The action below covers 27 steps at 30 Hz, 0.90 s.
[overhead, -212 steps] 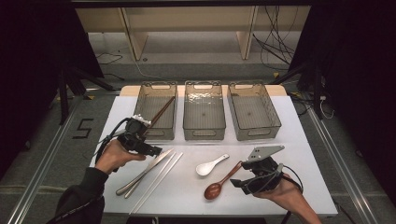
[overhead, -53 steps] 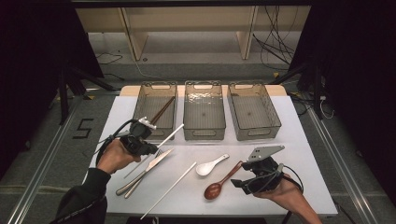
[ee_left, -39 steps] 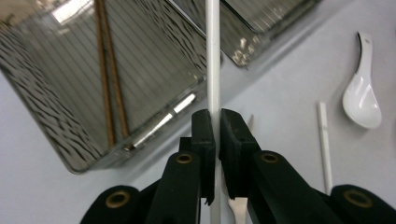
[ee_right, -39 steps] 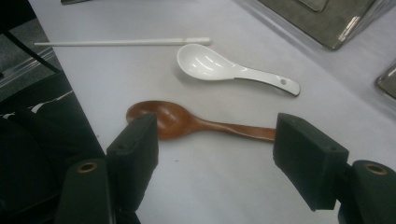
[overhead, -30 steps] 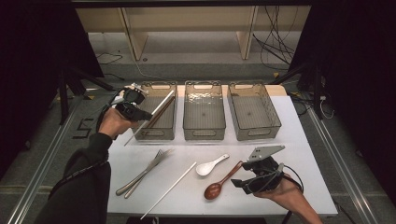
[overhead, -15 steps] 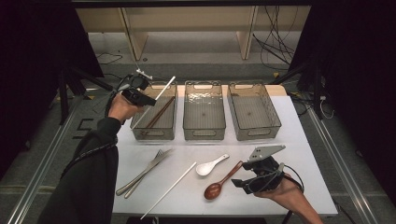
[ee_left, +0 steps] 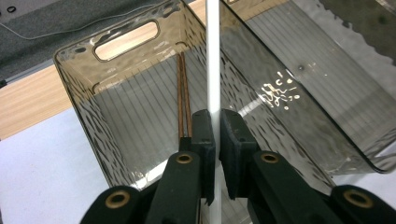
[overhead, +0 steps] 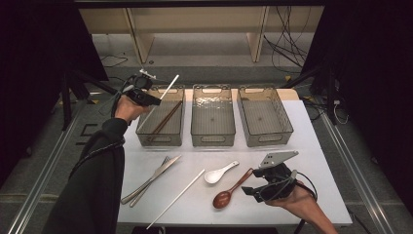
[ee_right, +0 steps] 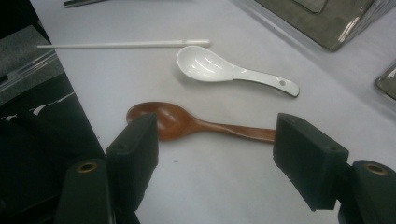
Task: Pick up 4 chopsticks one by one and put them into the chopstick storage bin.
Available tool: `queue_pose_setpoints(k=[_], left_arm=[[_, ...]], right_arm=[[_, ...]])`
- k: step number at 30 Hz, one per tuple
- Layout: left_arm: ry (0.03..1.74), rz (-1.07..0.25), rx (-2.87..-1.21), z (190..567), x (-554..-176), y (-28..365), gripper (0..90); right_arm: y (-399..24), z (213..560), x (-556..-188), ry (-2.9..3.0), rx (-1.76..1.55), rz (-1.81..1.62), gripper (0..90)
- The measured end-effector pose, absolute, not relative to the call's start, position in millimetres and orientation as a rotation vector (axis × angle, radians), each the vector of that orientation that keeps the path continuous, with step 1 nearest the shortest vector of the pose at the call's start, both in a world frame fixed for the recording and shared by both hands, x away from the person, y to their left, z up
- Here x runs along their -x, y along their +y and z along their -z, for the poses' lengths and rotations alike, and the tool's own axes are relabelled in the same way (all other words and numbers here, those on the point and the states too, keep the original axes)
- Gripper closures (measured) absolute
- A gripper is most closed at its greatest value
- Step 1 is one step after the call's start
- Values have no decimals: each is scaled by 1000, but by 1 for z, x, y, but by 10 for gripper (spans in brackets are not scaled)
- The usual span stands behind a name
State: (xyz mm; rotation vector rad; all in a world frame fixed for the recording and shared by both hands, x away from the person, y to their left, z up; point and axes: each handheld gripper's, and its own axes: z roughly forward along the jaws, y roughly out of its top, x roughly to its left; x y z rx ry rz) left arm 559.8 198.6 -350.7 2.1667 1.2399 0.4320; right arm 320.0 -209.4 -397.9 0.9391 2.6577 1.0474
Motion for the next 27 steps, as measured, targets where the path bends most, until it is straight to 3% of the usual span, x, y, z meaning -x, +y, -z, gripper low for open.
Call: queue_pose_setpoints(k=[21,23,27], left_arm=[[1280,-471,-2150,382,-573,203,833],[1286,-463,-2146,384,-572,203,812],[1298,-460,-2131,382,-570,204,680]], right_arm=[[-209,398,-319,2660,-928,-1047,319],[-209,398,-320,2660,-928,-1047,319],[-208,399,-319,2663,-929,-1045,319]])
